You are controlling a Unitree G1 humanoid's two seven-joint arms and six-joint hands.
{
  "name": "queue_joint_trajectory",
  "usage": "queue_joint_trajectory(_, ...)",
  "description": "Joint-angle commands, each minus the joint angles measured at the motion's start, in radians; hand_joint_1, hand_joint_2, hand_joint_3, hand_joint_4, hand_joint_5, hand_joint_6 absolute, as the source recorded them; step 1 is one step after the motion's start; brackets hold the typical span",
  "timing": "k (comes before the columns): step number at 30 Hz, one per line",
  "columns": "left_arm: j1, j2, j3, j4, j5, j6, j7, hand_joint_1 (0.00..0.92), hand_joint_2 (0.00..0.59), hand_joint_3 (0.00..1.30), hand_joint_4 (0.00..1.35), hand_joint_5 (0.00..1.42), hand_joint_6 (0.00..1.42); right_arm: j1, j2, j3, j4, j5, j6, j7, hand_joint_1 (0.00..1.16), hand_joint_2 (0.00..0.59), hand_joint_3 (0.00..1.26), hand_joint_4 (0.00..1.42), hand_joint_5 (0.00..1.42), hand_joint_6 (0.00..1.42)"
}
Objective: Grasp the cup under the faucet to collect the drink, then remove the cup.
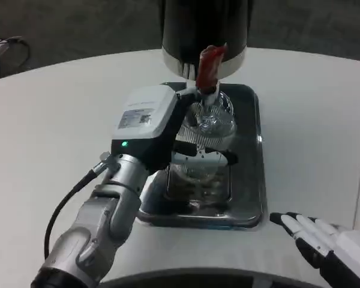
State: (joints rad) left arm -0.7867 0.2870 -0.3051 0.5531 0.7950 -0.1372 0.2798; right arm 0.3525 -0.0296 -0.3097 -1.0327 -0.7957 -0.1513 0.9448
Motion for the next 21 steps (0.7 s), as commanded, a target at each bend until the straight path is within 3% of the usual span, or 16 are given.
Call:
queue_joint_trajectory(1, -0.032, -0.006, -0.038, 0.015, 0.008, -0.011, 0.028, 0.47, 0.023, 1.03, 1.09, 1.33, 1.42, 0.021, 0.013, -0.022, -0.015, 0.022, -0.021, 0.007, 0.24, 0.459, 0.03, 0.0, 0.0, 0.0)
queue_joint_trajectory(7, -0.031, 0.008, -0.061, 0.006, 0.001, 0.001, -0.012, 0.439, 0.02, 0.92, 0.95, 1.17, 1.36, 0.027, 0.022, -0.027, -0.015, 0.03, -0.03, 0.011, 0.24, 0.459, 0.03, 0.0, 0.0, 0.0)
queue_joint_trajectory(12, -0.016, 0.037, -0.056, -0.022, -0.003, 0.023, -0.041, 0.301, 0.032, 0.79, 0.74, 0.97, 1.18, 0.038, 0.036, -0.039, -0.015, 0.071, -0.037, -0.021, 0.24, 0.469, 0.05, 0.0, 0.0, 0.01)
queue_joint_trajectory(21, -0.006, 0.06, -0.056, -0.049, -0.011, 0.03, -0.056, 0.232, 0.044, 0.72, 0.61, 0.83, 1.02, 0.049, 0.037, -0.046, -0.015, 0.085, -0.044, -0.022, 0.26, 0.468, 0.06, 0.0, 0.0, 0.03)
